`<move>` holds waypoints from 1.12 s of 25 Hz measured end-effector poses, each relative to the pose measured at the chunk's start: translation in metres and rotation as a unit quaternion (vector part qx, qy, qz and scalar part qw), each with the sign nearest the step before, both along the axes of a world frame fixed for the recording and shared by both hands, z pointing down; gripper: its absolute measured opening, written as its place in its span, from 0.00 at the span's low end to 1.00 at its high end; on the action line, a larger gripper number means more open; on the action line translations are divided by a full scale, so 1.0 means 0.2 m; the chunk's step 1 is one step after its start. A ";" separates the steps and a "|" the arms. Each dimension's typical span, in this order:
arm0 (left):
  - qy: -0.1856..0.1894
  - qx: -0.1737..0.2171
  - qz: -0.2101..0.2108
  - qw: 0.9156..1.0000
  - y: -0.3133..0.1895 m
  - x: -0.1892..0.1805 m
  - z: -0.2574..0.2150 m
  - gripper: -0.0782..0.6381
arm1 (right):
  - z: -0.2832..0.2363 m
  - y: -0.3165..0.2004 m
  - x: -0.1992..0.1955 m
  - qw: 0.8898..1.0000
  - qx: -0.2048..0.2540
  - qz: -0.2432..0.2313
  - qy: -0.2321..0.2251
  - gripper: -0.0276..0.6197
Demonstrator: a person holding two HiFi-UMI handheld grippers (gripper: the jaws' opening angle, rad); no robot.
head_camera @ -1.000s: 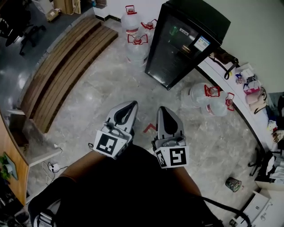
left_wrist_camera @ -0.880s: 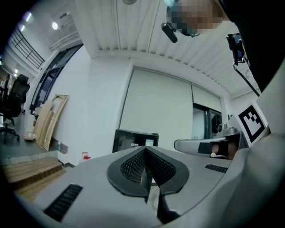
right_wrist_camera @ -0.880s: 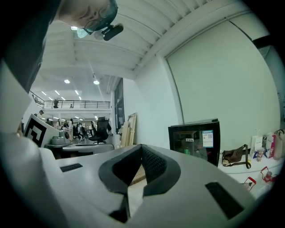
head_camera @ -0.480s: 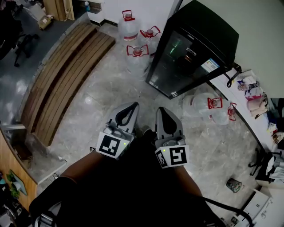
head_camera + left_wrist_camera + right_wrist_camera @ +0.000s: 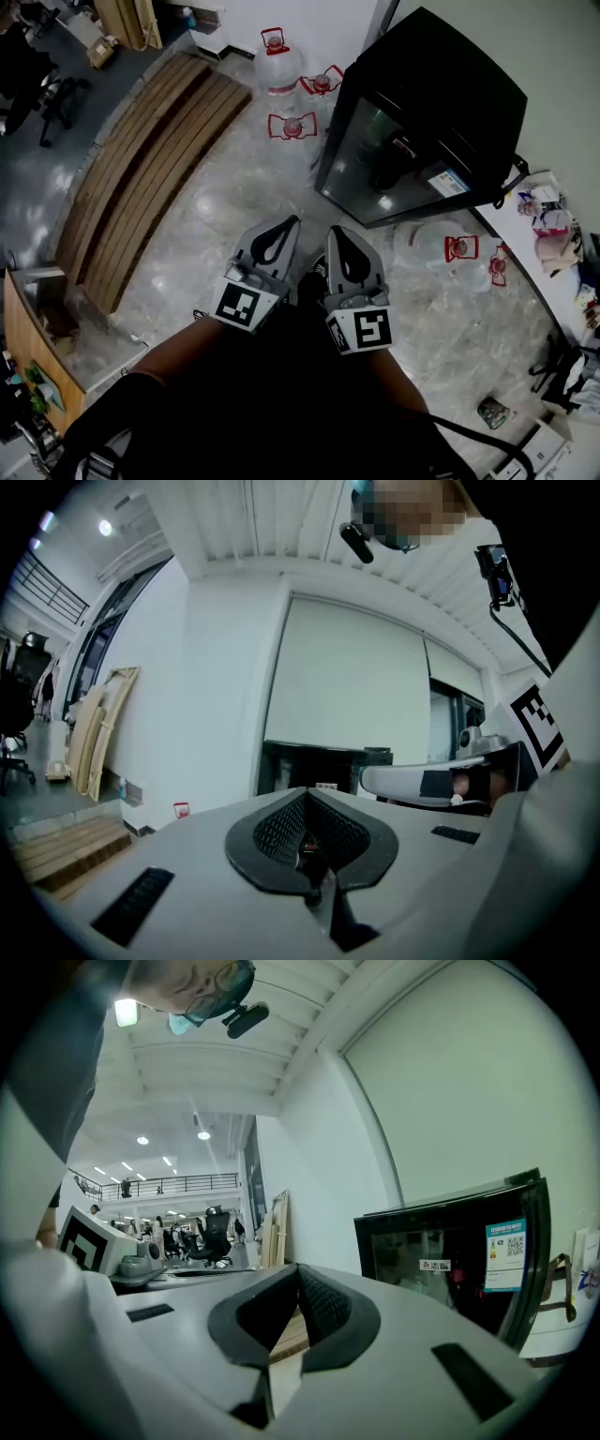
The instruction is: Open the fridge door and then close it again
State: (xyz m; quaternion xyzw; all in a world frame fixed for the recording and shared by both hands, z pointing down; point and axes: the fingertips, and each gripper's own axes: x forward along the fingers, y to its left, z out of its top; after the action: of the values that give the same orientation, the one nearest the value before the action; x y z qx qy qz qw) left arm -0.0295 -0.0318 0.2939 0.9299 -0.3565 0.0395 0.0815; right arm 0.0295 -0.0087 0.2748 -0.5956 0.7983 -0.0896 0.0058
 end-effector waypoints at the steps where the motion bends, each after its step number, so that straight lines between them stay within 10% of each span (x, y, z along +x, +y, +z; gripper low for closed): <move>1: -0.002 0.000 -0.001 1.000 -0.06 0.06 0.02 0.12 | 0.02 -0.06 0.06 1.000 -0.002 -0.002 0.000 0.07; 20: 0.037 0.012 0.065 0.997 -1.19 0.51 0.71 0.23 | 0.57 -0.90 0.49 0.998 -0.046 0.053 -0.001 0.07; 28: 0.053 0.027 0.169 0.984 -1.29 0.61 0.92 0.31 | 0.89 -0.98 0.49 0.996 -0.070 0.064 0.001 0.07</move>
State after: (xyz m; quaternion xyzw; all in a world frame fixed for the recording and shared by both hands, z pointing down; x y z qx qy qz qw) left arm 0.0924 -0.2907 0.4770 0.9793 -0.1905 -0.0060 0.0676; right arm 0.1283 -0.2048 0.4525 -0.6445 0.7503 -0.1438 -0.0309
